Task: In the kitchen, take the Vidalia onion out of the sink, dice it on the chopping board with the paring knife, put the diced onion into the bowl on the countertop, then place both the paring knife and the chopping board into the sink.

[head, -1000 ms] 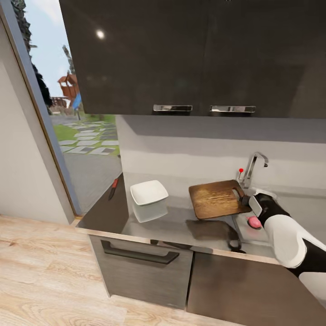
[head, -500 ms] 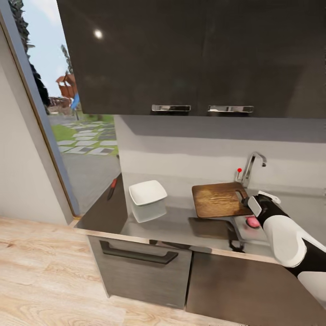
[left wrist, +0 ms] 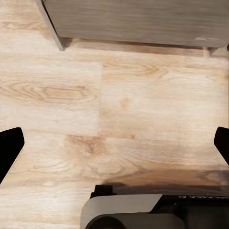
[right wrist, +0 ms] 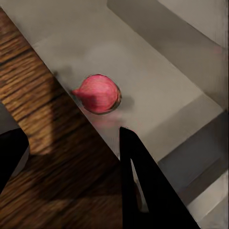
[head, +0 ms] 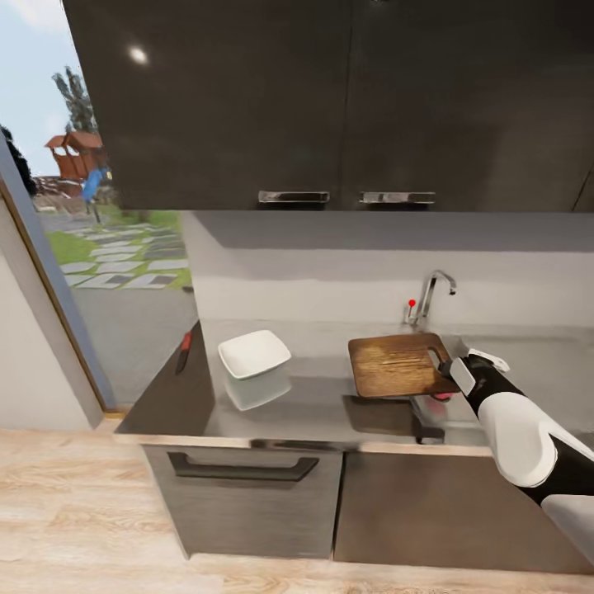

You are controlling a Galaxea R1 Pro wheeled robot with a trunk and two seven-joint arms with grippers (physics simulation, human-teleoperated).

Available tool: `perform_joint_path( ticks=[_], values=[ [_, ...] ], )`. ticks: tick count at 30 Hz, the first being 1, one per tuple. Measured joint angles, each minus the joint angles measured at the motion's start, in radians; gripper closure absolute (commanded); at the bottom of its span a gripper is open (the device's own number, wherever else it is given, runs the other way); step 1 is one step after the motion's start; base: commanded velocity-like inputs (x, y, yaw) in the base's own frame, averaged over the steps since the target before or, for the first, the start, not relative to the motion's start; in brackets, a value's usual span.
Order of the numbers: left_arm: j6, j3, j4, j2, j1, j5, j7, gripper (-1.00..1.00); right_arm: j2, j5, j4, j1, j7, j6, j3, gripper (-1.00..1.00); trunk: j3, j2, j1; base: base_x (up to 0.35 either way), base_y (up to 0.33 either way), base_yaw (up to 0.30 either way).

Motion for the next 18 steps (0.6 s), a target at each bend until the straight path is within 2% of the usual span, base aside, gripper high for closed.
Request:
perform_joint_path(
  ticks=[4, 11, 14, 18],
  values=[
    [0.000, 0.000, 0.000, 0.001, 0.000, 0.000, 0.000, -1.00, 0.001, 0.000, 0.000, 0.000, 0.000, 0.000, 0.000, 1.00, 0.000, 0.000, 0.000, 0.000, 0.306, -0.213],
    [0.000, 0.000, 0.000, 0.000, 0.000, -0.001, 0.000, -1.00, 0.008, -0.001, 0.018, 0.000, 0.001, 0.000, 0.002, 1.00, 0.000, 0.000, 0.000, 0.011, 0.255, -0.039],
    [0.000, 0.000, 0.000, 0.001, 0.000, -0.001, 0.000, -1.00, 0.008, 0.000, 0.031, 0.000, 0.002, 0.000, 0.002, 1.00, 0.000, 0.000, 0.000, 0.159, 0.246, -0.002],
    [0.000, 0.000, 0.000, 0.001, 0.000, -0.001, 0.000, -1.00, 0.022, 0.000, 0.039, 0.000, 0.002, 0.000, 0.000, 1.00, 0.000, 0.000, 0.000, 0.215, 0.217, 0.000]
  ],
)
